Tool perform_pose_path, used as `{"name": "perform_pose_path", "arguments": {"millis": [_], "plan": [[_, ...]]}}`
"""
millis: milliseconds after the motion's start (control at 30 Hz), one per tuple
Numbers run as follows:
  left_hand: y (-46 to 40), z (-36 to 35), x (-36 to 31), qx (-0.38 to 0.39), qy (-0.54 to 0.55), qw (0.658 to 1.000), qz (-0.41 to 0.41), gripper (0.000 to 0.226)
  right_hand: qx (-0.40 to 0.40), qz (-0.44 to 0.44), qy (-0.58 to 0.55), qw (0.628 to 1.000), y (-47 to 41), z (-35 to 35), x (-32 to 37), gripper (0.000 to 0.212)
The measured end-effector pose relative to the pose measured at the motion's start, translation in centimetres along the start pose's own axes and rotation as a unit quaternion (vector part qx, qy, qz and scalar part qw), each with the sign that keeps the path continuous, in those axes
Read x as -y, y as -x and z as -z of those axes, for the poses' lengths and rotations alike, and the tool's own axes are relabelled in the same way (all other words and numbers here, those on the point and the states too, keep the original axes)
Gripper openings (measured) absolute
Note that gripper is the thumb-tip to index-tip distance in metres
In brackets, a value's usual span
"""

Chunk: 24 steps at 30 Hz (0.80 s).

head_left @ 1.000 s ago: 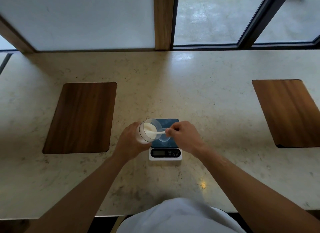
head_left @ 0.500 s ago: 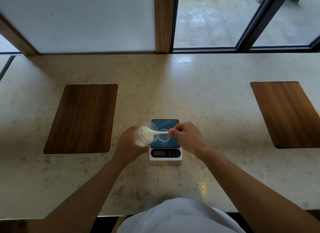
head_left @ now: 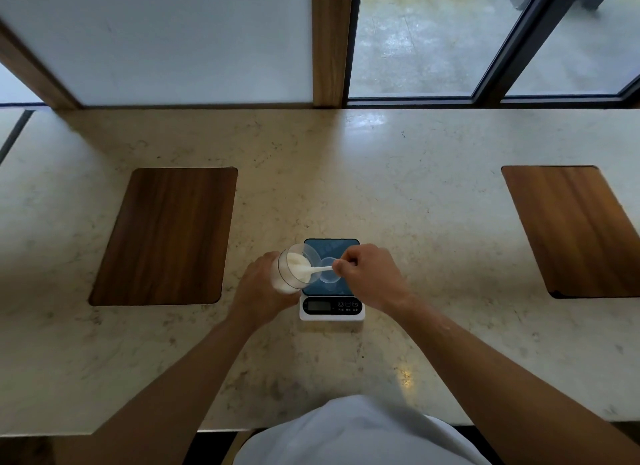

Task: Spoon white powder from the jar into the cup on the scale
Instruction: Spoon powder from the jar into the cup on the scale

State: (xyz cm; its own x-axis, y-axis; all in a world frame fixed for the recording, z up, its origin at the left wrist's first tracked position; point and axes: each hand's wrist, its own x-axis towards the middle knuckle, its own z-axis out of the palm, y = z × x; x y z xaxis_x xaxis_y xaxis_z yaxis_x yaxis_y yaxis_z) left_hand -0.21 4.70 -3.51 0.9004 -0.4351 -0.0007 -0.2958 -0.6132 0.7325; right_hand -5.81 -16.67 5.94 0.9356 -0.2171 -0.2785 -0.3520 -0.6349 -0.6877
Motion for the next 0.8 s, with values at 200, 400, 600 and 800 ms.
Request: {"name": "perform_pose_path", "arguments": {"millis": [200, 400, 600, 800], "plan": [[0.02, 0.12, -0.28, -0.008, 0.002, 1.000, -0.010, 0.065, 0.003, -0.004, -0.005, 1.000, -0.33, -0.13, 0.16, 0.023], [0.02, 0.36, -0.71, -0.021, -0.014, 1.000, -0.015, 0.069, -0.010, 0.002, -0.008, 1.000, -0.66, -0.24, 0.17, 0.023], [-0.26, 0.11, -0.38, -0.021, -0.015, 1.000, -0.012, 0.065, -0.003, -0.010, -0.022, 1.000, -0.75, -0.16, -0.22, 0.023], [-0.24, 0.19, -0.54, -0.013, -0.008, 1.000, -0.004, 0.068, -0.003, -0.031, -0.065, 0.997, -0.33, 0.35, -0.01, 0.024]]}}
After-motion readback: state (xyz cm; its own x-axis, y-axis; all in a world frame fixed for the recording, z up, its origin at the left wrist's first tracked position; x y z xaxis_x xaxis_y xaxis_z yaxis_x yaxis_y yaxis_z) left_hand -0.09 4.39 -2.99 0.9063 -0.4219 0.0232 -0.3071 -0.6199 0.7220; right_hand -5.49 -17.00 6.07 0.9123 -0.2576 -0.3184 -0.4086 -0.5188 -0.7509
